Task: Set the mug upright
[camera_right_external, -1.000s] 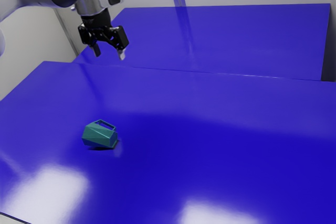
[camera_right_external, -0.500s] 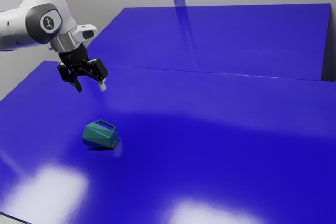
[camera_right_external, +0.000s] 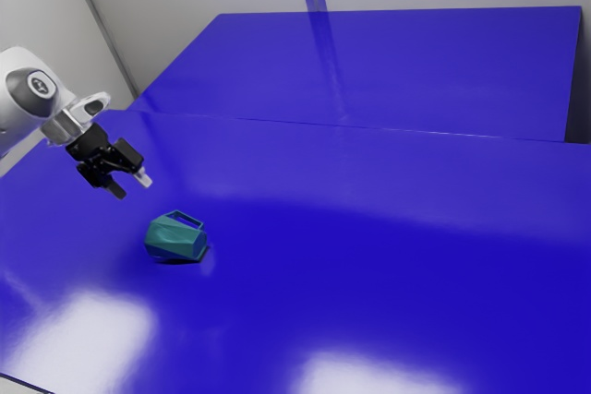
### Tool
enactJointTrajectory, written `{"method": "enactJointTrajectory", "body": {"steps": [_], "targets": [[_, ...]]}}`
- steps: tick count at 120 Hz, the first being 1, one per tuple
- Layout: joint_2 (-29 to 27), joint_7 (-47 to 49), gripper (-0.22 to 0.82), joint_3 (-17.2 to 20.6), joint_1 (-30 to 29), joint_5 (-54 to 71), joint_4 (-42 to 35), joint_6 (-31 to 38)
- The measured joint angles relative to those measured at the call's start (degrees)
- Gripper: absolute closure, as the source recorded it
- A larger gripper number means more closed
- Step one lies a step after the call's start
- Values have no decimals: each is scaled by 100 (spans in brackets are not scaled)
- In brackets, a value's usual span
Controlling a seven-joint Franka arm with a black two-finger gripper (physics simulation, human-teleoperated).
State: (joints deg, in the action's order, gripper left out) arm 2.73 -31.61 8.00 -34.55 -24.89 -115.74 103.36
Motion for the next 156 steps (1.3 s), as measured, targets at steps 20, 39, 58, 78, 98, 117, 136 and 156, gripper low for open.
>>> {"method": "enactJointTrajectory", "body": {"steps": [20, 39, 58, 78, 98, 117, 136, 156], "targets": [[356, -704, 0, -1, -258, -384, 21, -58], [761, -1215, 0, 0, -344, -522, 59, -128], [1082, -1612, 0, 7, -421, -672, 154, -201], [1375, -1937, 0, 9, -464, -922, 223, -349], [1552, -2183, 0, 15, -479, -1198, 231, -526], [1658, -2362, 1, 26, -485, -1405, 228, -686], [1748, -2498, 11, 24, -501, -1514, 219, -798], [1836, -2612, 23, 26, -536, -1568, 215, -915]]}}
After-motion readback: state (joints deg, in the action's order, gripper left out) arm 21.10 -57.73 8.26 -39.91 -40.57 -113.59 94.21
